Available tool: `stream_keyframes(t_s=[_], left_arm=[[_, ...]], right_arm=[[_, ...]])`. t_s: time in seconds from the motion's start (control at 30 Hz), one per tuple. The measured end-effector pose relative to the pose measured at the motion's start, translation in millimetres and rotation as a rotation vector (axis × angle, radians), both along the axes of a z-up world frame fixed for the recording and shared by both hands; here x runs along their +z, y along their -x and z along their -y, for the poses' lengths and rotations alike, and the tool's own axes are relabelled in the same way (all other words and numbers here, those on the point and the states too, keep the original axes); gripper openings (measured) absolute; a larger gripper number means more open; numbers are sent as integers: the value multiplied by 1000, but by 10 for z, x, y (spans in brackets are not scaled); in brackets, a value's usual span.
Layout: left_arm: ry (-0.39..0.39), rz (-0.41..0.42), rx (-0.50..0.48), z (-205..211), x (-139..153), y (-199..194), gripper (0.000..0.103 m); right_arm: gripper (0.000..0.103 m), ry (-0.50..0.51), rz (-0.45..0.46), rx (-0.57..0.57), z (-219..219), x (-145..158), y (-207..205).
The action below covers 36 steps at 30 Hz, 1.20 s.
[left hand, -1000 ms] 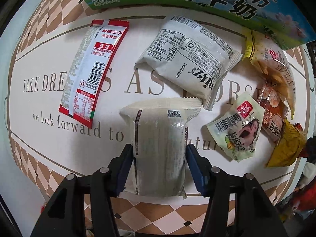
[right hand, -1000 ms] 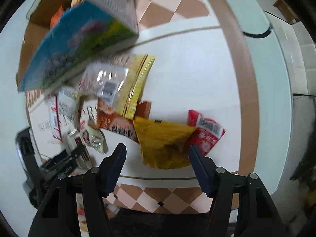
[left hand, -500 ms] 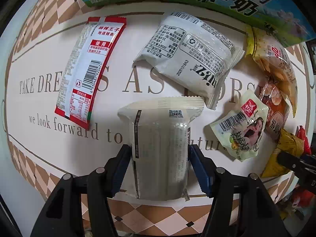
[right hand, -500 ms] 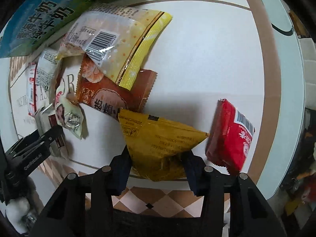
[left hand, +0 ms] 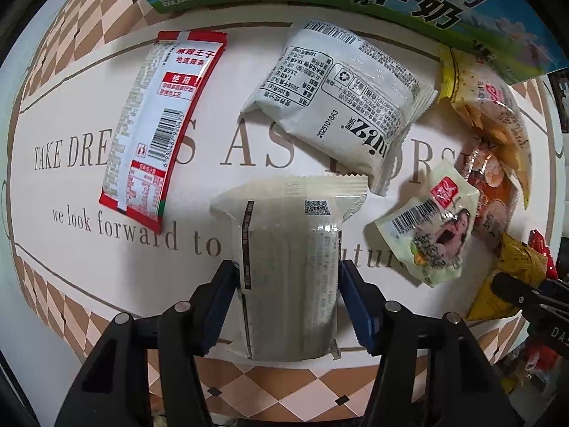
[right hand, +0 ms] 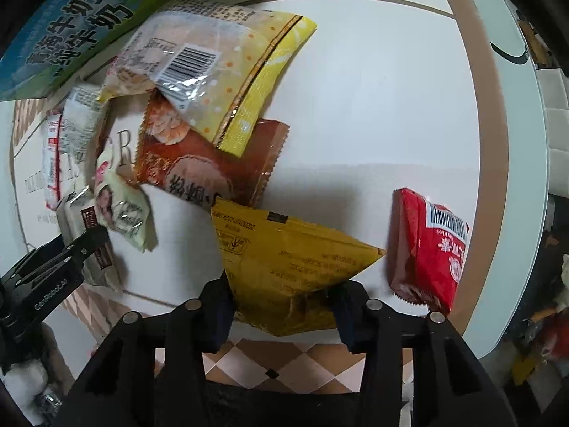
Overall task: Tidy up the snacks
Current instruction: 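Carry the white packet and yellow packet into the box and release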
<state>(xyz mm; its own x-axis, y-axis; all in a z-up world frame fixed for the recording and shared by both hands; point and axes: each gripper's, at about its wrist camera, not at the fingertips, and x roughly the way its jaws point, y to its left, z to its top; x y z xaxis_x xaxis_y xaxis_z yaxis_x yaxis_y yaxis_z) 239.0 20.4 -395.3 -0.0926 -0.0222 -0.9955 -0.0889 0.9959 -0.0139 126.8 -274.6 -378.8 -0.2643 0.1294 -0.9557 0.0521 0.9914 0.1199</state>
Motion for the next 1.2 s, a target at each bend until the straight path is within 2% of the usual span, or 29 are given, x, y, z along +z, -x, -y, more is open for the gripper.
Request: stream_keyframes(t_s=[0.2, 0.43, 0.6, 0.73, 0.83, 0.93, 1.03, 1.2], left_arm=[[9, 78, -4, -39, 358, 41, 57], [65, 207, 16, -128, 1057, -80, 57], [111, 303, 19, -217, 1570, -402, 57], [127, 353, 16, -295, 1872, -895, 57], [101, 371, -2, -400, 1905, -1328, 57], [93, 328, -13, -517, 1772, -1792, 57], [89, 252, -23, -627, 1525, -2197, 57], [98, 133, -35, -717, 1152, -2618, 57]], right_arm=[[48, -60, 35, 3, -158, 337, 23], [48, -160, 113, 3, -363, 872, -147], [48, -253, 203, -7, -410, 1380, -605], [48, -297, 278, 5, -523, 1732, -1083], [48, -296, 324, 17, -748, 1804, -1511], [48, -284, 333, 27, -957, 1741, -1921], [48, -270, 294, 16, -1175, 1452, -2316], [48, -257, 227, -34, -1218, 1054, -2645]])
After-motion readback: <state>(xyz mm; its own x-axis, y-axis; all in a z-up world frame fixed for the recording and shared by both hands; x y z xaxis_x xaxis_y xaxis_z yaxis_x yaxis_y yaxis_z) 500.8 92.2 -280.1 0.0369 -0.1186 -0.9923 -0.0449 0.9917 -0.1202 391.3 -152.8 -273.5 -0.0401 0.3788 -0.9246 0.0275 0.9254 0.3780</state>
